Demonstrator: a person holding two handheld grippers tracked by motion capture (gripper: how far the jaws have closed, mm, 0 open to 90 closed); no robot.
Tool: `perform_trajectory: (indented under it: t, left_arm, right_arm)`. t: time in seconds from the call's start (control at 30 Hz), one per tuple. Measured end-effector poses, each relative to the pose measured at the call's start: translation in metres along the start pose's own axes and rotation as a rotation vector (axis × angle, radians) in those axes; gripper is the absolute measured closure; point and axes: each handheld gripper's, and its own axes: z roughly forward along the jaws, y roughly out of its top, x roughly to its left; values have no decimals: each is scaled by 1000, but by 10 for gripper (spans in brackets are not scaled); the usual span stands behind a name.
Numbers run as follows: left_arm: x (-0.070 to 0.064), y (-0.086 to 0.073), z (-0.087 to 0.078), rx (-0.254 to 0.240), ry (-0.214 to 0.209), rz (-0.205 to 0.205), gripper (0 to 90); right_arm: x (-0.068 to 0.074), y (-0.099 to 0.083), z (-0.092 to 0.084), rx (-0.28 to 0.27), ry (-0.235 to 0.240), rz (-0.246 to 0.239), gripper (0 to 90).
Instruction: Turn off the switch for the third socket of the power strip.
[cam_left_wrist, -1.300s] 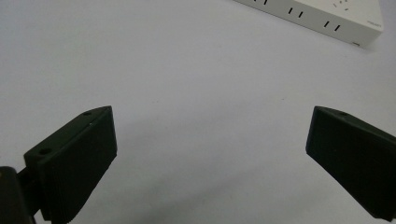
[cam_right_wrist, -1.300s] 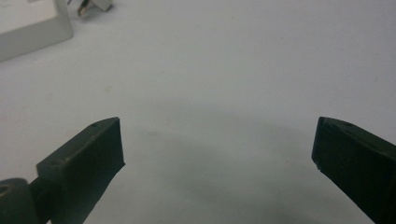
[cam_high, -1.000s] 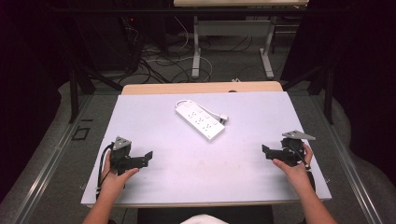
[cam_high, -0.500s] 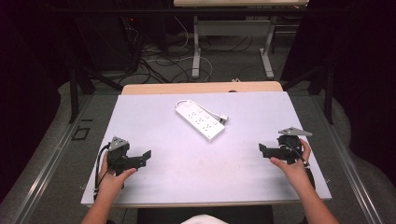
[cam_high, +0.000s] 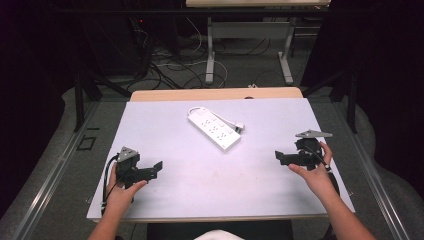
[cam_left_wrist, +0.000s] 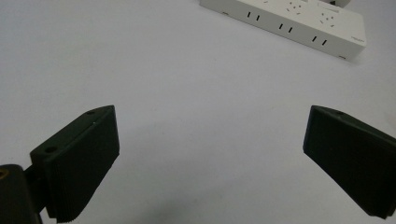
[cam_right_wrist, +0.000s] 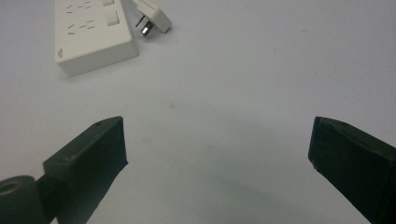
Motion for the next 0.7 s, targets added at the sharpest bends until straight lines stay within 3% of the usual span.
perform_trajectory:
  t: [0.57, 0.7]
  left_arm:
    - [0, 0, -1, 0, 2, -5, 54]
    - [0, 0, -1, -1, 2, -6, 55]
  right_arm:
    - [8, 25, -1, 38, 24, -34, 37]
    - [11, 35, -2, 48, 21, -61, 41]
